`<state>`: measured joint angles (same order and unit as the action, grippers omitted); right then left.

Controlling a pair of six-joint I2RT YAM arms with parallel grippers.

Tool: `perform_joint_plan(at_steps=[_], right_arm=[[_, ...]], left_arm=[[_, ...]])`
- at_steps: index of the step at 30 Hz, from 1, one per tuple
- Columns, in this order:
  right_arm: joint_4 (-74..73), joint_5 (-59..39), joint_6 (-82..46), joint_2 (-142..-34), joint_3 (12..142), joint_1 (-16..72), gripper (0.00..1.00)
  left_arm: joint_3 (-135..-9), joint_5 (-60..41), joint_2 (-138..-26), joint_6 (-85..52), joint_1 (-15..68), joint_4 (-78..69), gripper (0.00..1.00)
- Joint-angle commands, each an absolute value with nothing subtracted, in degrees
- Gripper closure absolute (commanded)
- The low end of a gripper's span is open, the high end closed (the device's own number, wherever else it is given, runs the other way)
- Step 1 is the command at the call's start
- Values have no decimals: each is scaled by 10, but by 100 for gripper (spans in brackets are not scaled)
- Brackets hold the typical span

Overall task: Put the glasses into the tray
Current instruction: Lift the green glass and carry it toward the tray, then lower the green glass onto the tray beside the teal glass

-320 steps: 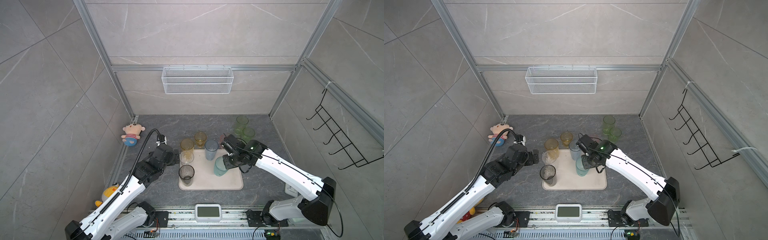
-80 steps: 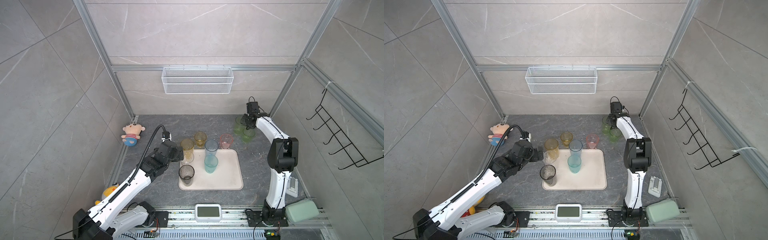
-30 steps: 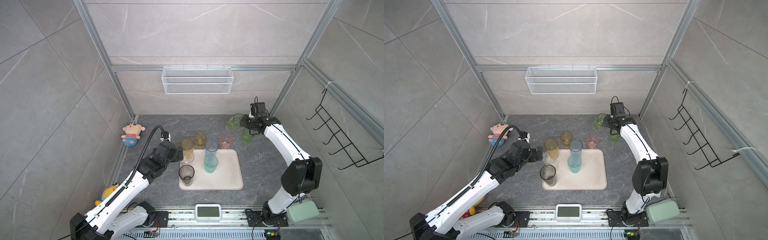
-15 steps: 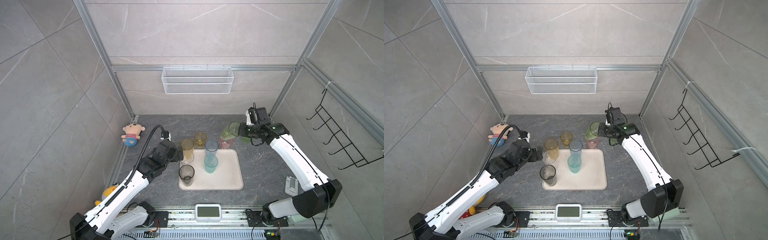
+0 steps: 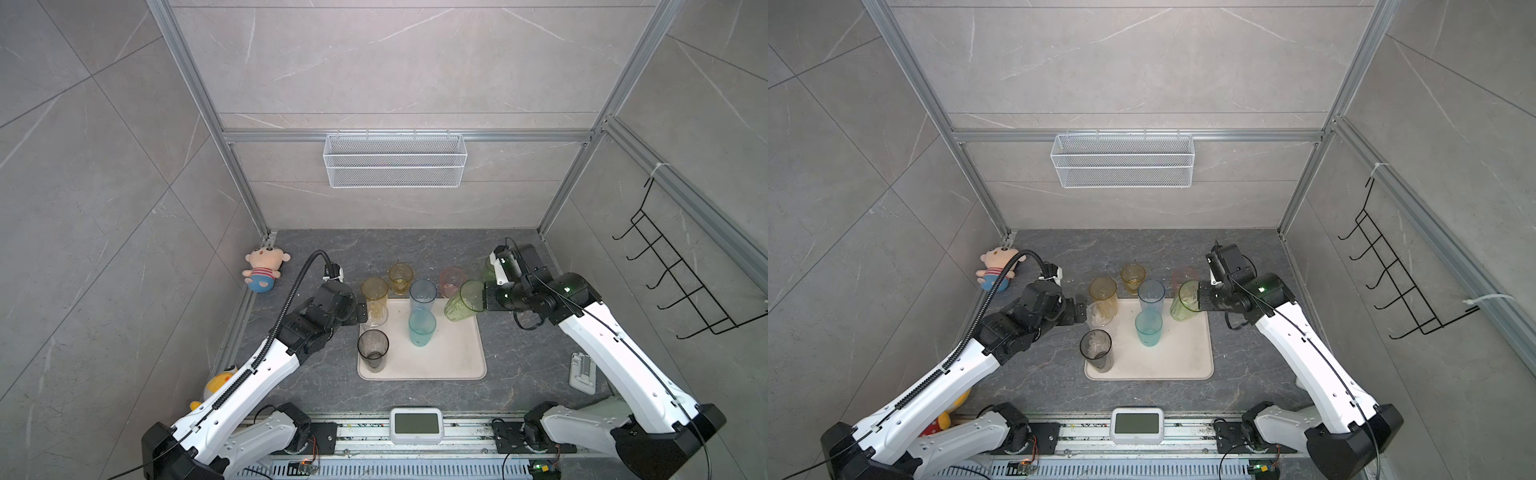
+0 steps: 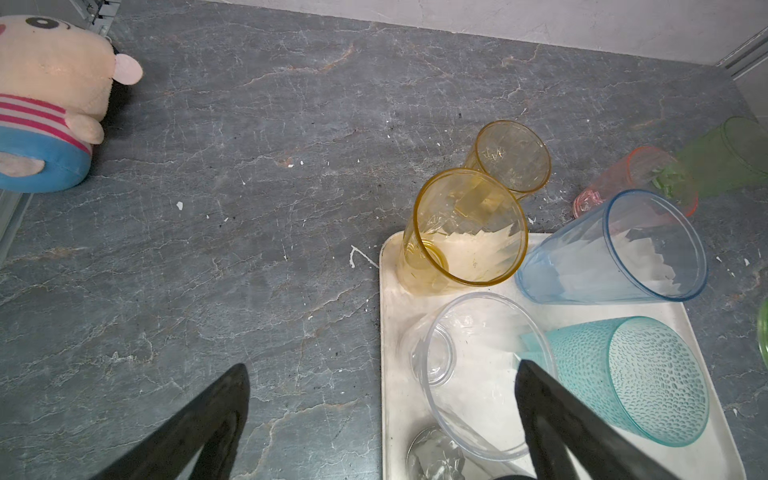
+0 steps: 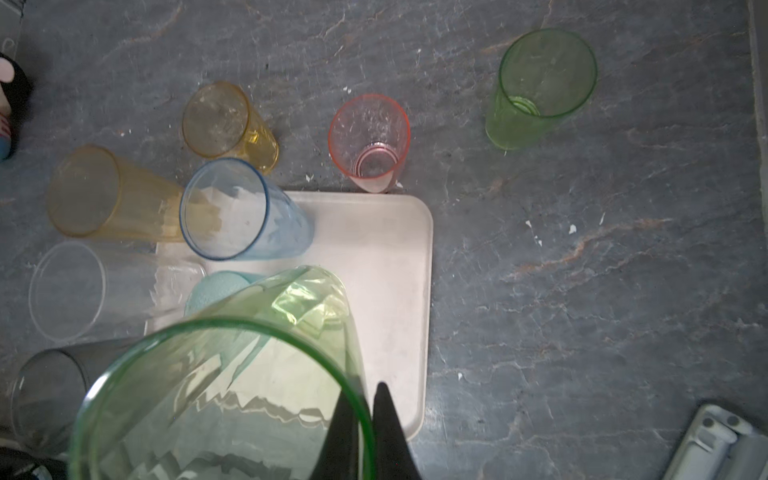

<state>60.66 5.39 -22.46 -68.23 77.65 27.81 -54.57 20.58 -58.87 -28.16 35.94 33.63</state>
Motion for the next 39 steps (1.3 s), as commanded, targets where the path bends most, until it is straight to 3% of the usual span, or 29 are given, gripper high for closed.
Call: perform_joint_plan(at_steps=[1,12,21,39], right_arm=[[628,64,-229,-648,750,300,100],[590,79,-259,-612,669,438,100],[553,170,-333,-707,659,588,100],[537,223,-393,-797,662,627,100]], left_arm=[[-575,204,-592,-294,356,344,0],[-573,204,-598,-298,356,348,0],[-568,203,-596,-299,356,348,0],[-558,204,-586,-302,357,351,0]])
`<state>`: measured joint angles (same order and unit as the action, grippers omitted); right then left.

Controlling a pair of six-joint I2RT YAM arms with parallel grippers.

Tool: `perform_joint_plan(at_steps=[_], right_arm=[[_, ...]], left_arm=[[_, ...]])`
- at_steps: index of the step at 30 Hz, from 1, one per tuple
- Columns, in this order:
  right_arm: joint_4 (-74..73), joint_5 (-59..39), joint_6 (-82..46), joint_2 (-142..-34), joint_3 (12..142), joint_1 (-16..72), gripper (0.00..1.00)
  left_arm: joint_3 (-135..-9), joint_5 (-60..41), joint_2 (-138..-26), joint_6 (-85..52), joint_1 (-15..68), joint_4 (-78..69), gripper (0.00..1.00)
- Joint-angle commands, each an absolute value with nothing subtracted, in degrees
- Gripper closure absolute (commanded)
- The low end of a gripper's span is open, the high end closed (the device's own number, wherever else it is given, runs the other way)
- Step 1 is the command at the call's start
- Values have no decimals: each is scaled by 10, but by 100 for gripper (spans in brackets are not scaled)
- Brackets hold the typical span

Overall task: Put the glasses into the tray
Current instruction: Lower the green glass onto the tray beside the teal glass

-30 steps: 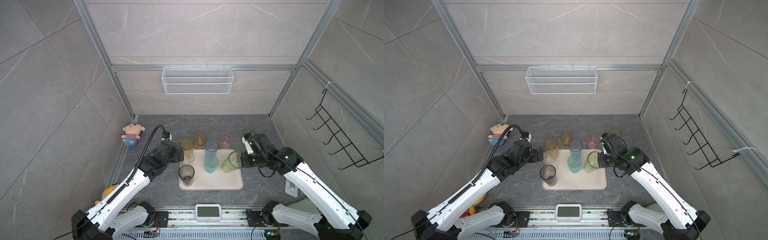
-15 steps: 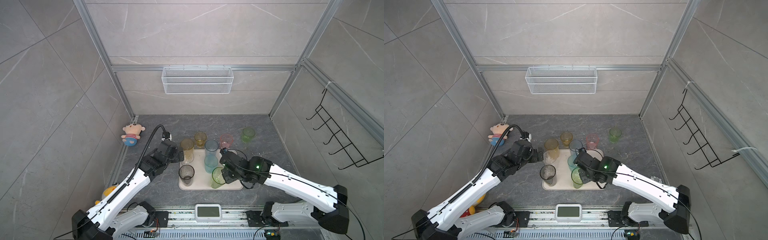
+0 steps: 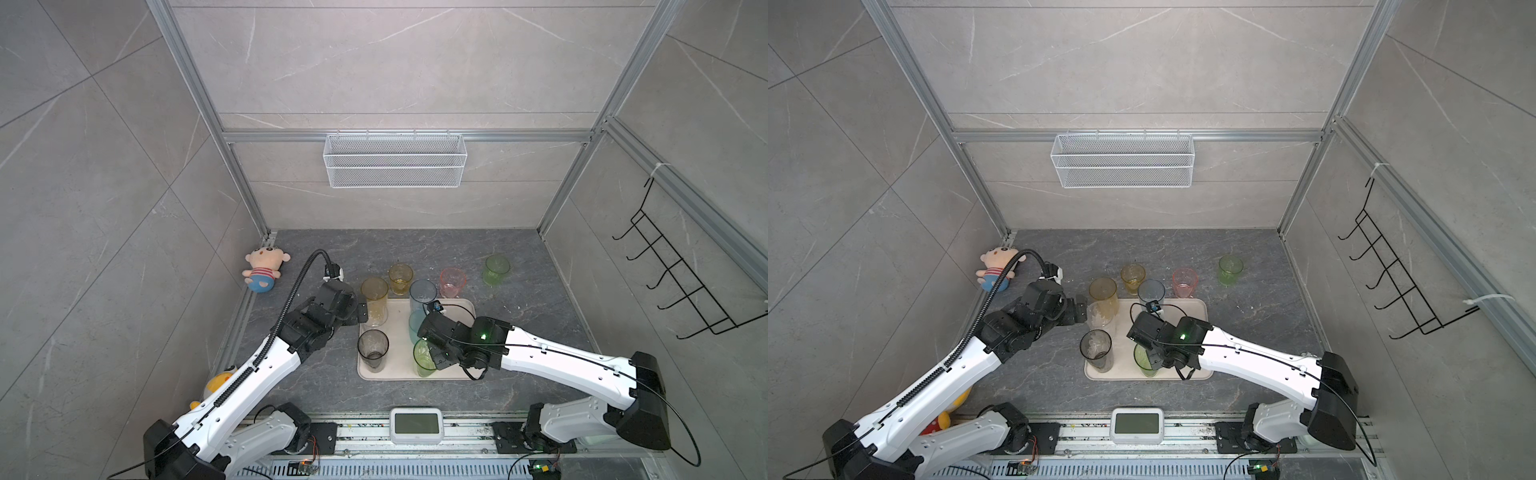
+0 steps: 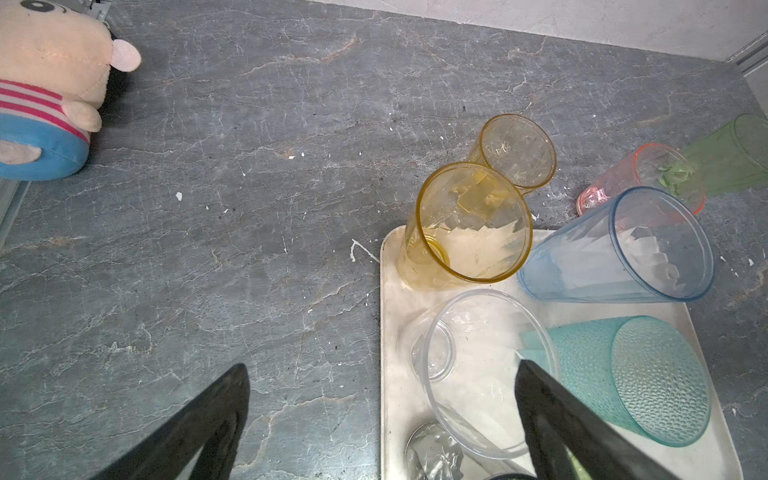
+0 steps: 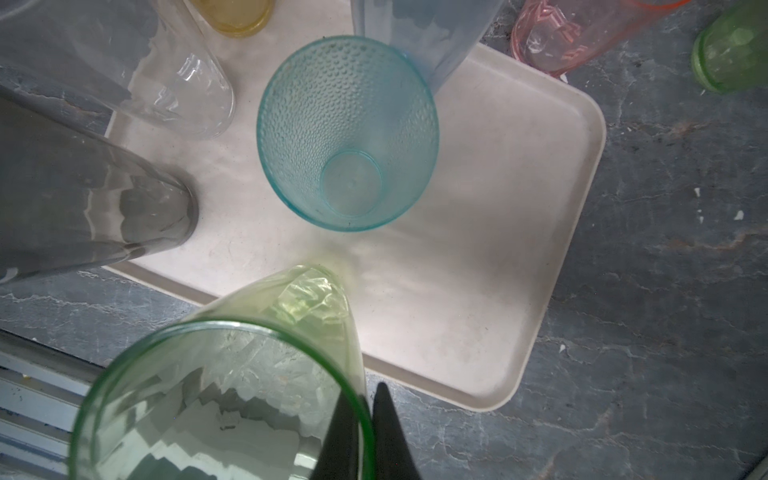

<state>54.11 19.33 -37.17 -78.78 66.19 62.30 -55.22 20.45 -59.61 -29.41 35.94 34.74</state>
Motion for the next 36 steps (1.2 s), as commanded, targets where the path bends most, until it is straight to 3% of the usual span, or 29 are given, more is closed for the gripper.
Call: perform_joint_plan(at_steps=[1,18,36], right_arm=[[537,227,-395,-800,663,627,100],[520,222,-413,-830,658,627,100],[574,222,-425,-850,720,627,65]], left_arm=[[-558,203,-585,-302,356,351,0],[-555,203,-583,-303,357,349,0],[-556,205,-574,-301,356,353,0]])
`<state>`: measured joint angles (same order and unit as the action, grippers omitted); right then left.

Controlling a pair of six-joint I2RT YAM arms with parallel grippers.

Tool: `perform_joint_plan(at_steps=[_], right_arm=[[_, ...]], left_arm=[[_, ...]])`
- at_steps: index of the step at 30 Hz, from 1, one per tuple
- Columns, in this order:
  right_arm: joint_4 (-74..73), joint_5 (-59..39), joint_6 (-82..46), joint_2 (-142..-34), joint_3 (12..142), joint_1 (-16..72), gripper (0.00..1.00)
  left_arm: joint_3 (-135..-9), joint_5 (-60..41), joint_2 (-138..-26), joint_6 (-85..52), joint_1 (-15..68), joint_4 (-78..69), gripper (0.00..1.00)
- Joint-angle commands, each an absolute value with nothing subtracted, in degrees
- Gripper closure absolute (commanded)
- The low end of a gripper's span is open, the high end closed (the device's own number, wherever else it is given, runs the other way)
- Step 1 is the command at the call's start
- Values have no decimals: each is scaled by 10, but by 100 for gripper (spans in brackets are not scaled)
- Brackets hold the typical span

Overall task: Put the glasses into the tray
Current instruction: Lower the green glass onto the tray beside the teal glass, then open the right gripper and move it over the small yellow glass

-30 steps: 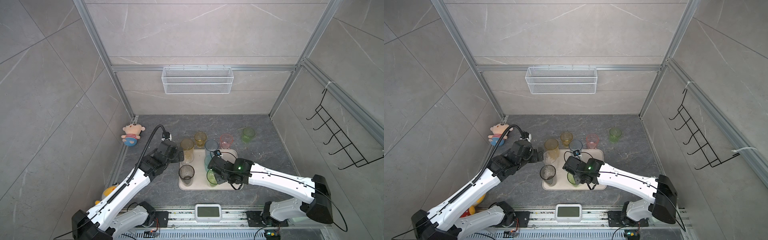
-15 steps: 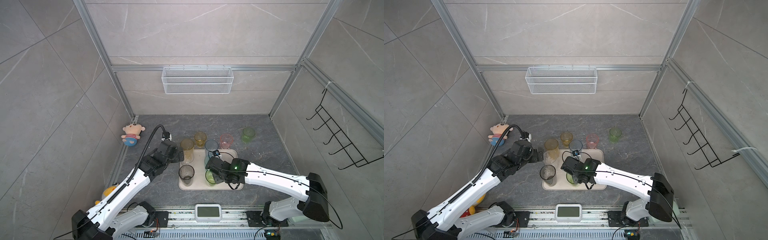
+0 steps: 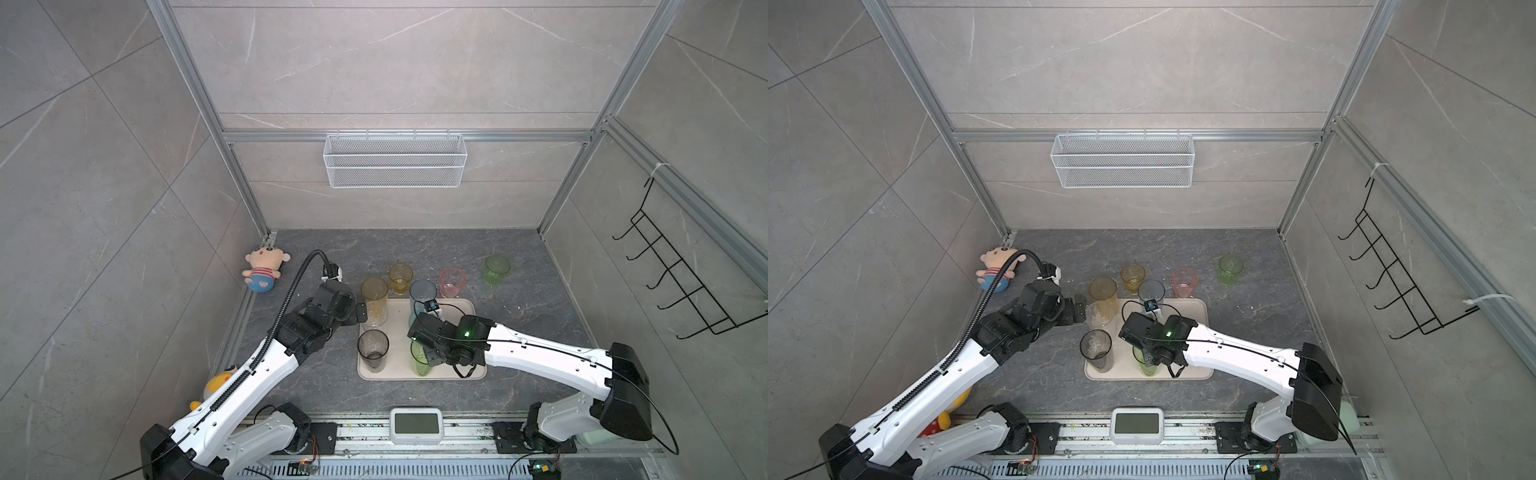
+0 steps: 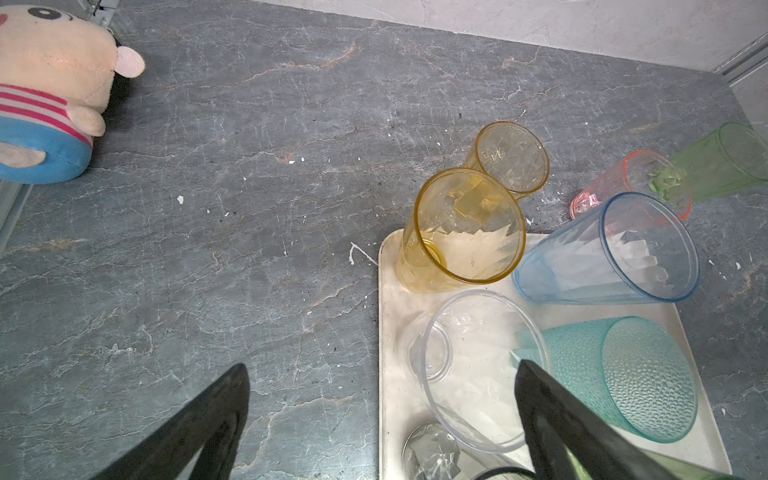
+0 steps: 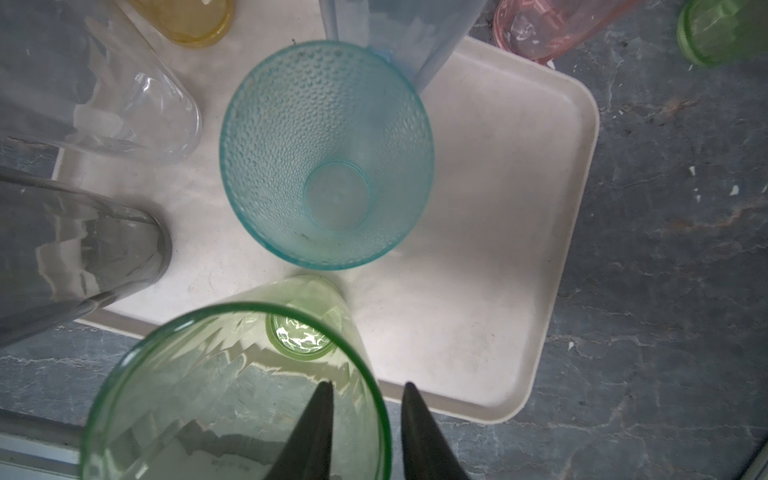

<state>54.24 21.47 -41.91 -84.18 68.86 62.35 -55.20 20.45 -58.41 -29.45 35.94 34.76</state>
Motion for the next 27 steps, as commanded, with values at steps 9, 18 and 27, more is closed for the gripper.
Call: perform_joint_plan(at_steps=[9,18,27], right_arm=[[613,233,-377,-830,824,627,56],[644,269,-266,-914,1026,593,52],[609,225,-194,-1014,1169,522,52]], left_arm=[[-558,210,-569,-297,357,356,0],[-561,216,-557,-292,357,358,0],[-561,216,-548,-280,357,380,0]])
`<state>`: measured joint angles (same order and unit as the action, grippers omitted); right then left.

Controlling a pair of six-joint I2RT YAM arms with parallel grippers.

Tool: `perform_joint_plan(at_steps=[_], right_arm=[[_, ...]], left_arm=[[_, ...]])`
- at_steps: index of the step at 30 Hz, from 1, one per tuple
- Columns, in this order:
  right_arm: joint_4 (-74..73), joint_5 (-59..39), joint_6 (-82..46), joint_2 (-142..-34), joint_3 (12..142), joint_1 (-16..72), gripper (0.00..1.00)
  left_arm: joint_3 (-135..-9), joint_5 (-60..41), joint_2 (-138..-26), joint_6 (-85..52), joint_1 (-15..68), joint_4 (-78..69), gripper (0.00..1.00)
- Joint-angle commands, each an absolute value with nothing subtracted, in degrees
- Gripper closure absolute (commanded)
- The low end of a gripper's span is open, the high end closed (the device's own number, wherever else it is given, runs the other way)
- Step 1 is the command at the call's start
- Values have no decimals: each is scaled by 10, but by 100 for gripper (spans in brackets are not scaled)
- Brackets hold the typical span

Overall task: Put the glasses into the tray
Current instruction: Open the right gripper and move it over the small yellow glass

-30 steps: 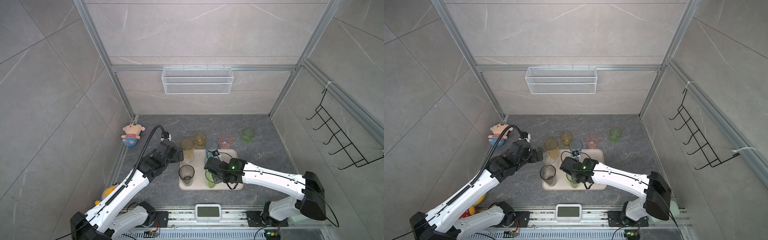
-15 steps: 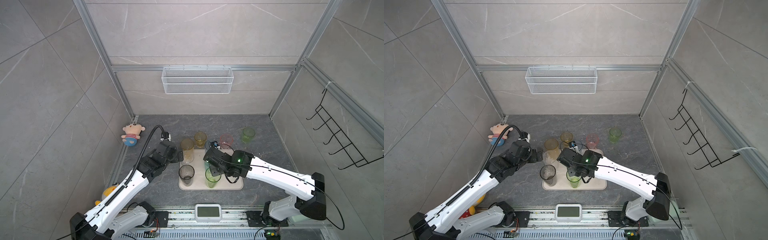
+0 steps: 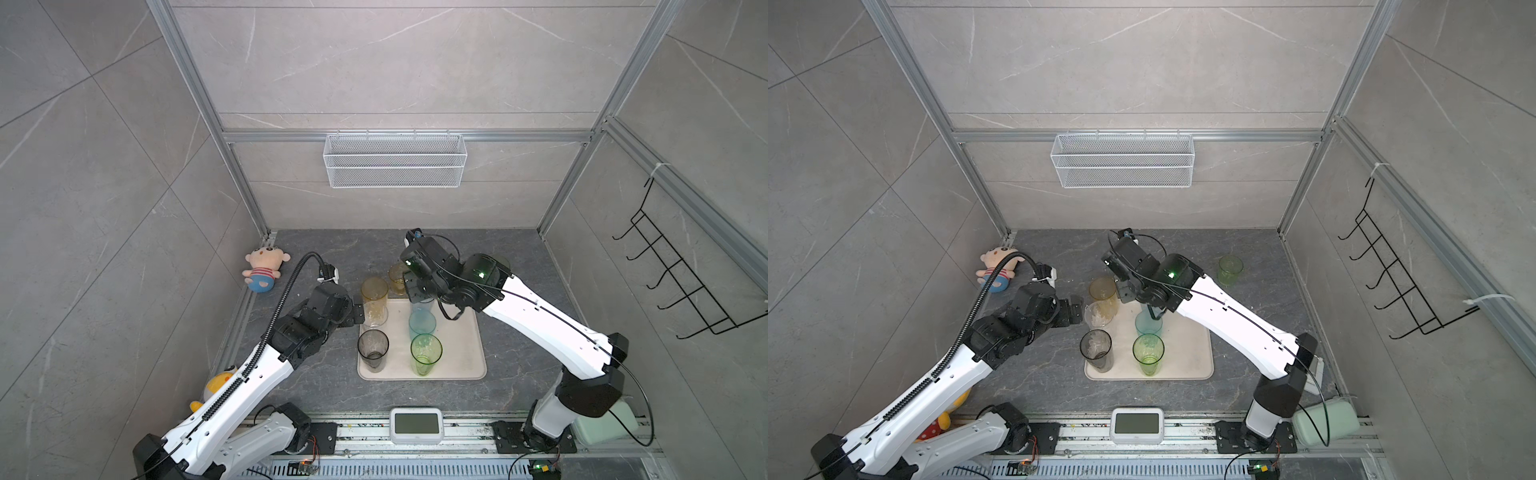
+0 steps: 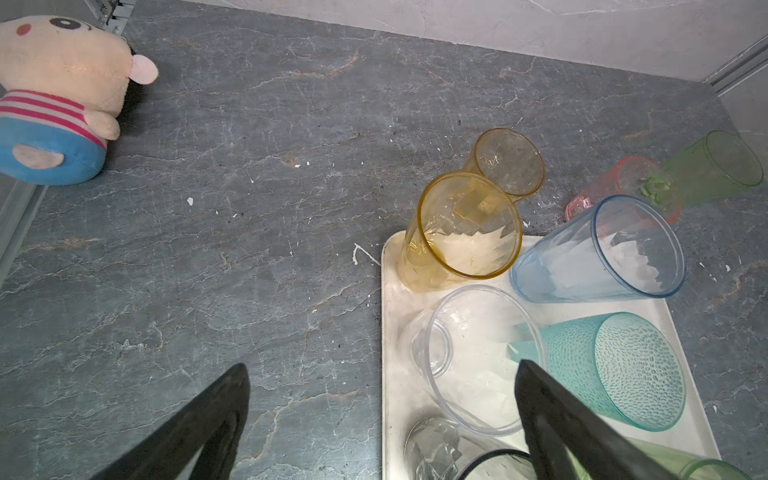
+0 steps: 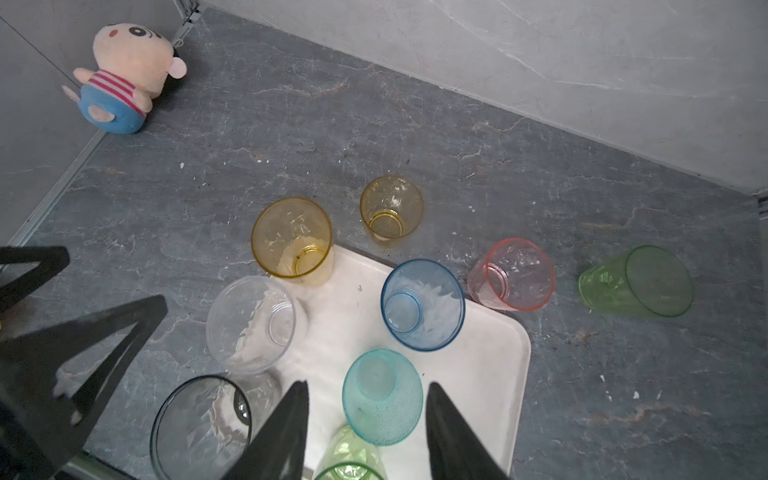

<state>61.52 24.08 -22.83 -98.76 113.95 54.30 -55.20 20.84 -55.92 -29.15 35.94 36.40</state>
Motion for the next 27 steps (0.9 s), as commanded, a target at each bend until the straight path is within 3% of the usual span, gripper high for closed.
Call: perform_joint_plan(at_steps=[1,8,16,27], right_arm=[[602,214,-192,-1027,1180,510,51],[609,151,-179,-1129,1289,440,50],[692,163,-156,-1265,1460,409,50],[764,73,-162,-1421,1633,360,45]], left_arm=[[-561,217,-549,-278,356,384,0],[-565,221,-553,-272,357,389,0],[-562,233,-546,-277,357,383,0],[-557,239,-550,-275,357,385,0]])
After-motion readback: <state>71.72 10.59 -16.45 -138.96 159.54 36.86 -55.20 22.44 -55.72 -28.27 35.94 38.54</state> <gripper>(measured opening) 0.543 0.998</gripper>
